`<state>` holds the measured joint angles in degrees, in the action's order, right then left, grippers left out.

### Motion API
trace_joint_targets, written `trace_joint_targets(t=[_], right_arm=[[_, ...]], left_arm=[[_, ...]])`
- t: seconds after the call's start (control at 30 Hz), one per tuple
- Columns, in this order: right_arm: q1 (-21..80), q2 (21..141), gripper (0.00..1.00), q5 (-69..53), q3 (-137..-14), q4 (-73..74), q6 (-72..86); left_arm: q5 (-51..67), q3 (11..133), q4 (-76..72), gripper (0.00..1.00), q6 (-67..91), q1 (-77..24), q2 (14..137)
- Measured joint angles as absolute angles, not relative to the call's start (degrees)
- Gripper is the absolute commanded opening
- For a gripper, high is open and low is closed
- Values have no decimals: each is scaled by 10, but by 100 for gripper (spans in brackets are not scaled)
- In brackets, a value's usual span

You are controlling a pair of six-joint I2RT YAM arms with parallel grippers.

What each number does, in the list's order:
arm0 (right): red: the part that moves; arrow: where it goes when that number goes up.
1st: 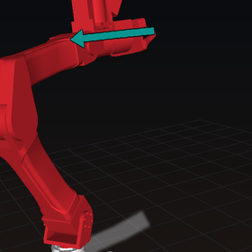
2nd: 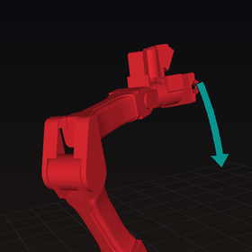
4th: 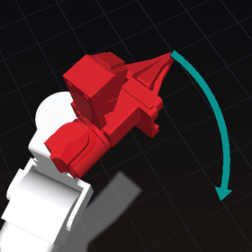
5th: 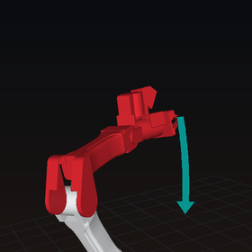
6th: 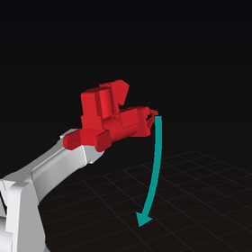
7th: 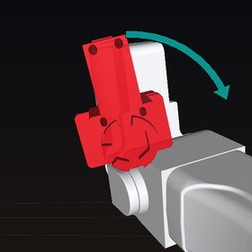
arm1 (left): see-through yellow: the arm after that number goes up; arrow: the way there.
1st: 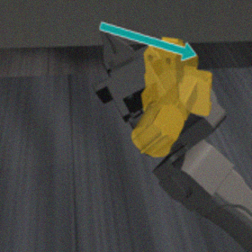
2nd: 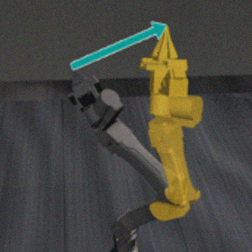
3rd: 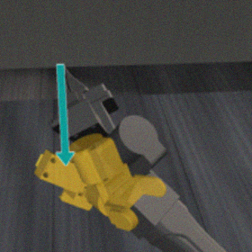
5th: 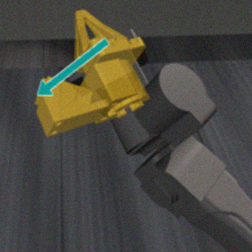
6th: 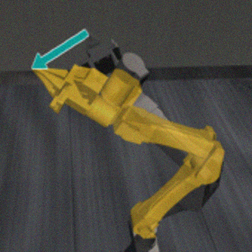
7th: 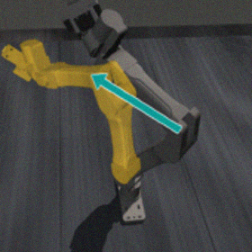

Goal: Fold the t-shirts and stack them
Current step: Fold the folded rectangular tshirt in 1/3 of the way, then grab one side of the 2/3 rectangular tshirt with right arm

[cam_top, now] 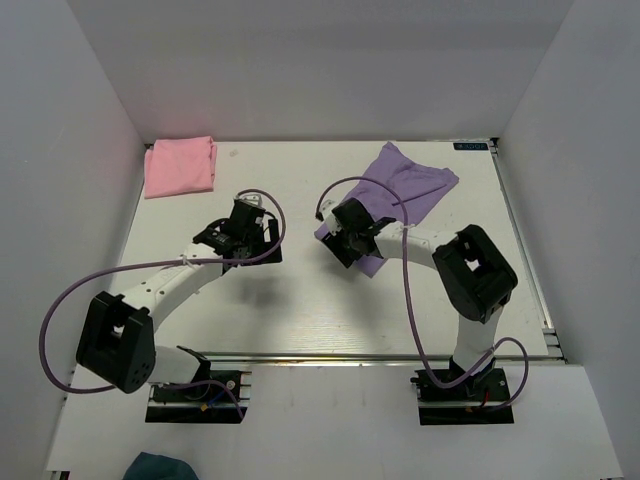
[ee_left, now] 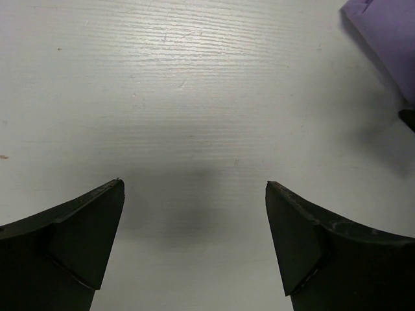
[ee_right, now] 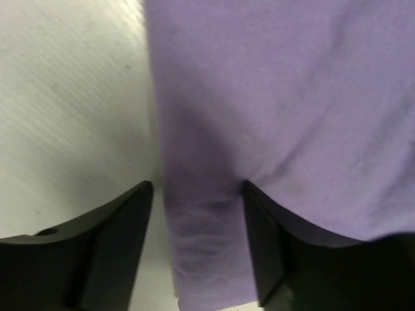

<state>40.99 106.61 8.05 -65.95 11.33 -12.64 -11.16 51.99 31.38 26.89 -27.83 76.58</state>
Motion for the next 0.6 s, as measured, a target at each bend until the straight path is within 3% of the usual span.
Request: trace_joint_targets(t=[0.1,0.13,0.17,0.27,0.47,0.6], right_arm=[[411,1075,50,100,-668,112,-125],[413,1080,43,106,-671,110,-124],[413,1084,26,113,-675,109,-123],[415,1095,8,131,-682,104,-117],[417,1091,3,118,-689,125,-91],[426,1054,3,40,-686,175,-59]], left_arm=[[-111,519,312,100,270,-274,775],[-111,518,311,100,270,-272,778],[-111,517,310,100,270,-271,779],[-109,516,308,100,270,-266,780],[-109,514,304,100,270,-263,780],[-109,514,298,100,269,-260,780]])
